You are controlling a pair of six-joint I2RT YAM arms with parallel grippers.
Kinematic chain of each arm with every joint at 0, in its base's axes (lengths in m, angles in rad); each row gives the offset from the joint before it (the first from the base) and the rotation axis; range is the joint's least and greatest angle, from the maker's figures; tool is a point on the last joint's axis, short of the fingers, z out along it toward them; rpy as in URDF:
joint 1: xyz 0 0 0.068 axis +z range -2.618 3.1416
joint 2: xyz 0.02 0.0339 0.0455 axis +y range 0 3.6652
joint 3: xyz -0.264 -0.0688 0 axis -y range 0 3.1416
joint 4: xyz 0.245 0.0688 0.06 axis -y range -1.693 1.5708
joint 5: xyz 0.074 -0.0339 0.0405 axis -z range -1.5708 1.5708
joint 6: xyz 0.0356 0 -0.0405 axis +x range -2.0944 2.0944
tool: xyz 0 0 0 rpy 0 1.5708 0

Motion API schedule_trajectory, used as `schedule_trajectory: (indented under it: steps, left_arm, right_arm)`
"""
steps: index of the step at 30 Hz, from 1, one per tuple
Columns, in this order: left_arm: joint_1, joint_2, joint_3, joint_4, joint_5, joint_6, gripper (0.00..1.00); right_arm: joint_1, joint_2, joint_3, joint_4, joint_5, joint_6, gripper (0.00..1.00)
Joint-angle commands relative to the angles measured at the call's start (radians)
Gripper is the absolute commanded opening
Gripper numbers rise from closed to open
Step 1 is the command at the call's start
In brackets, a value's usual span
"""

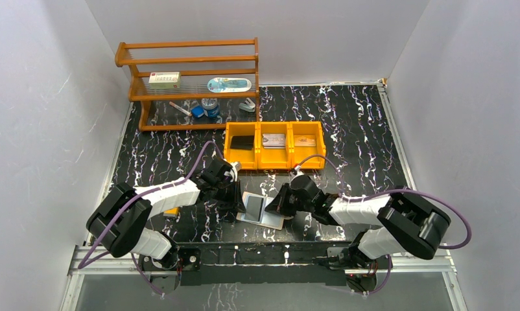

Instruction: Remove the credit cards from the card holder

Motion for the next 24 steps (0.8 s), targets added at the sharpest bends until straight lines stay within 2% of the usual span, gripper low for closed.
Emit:
schedule_trajectory:
  steps: [1,4,8,11,18,24]
  left_arm:
    - [-0.010,0.037,-0.033,-0.063,-0.064,0.018,0.04]
    - [-0.010,0.042,-0.031,-0.061,-0.058,0.018,0.04]
    - [-0.010,0.044,-0.030,-0.061,-0.054,0.020,0.04]
    - [-0.010,0.037,-0.031,-0.065,-0.054,0.021,0.04]
    - [-0.010,0.028,-0.031,-0.064,-0.038,0.033,0.04]
    - [-0.011,0.036,-0.025,-0.058,-0.004,0.051,0.03]
  right_arm:
    - [-0.009,-0.004,0.004,0.046,-0.041,0.012,0.16]
    - [-0.009,0.047,0.034,0.068,-0.083,0.009,0.25]
    - [-0.010,0.123,0.016,0.192,-0.110,0.069,0.32]
    - [-0.012,0.156,0.025,0.145,-0.095,0.077,0.33]
    - [-0.012,0.187,0.037,0.202,-0.133,0.058,0.25]
    - [-0.011,0.216,0.087,0.145,-0.133,0.029,0.27]
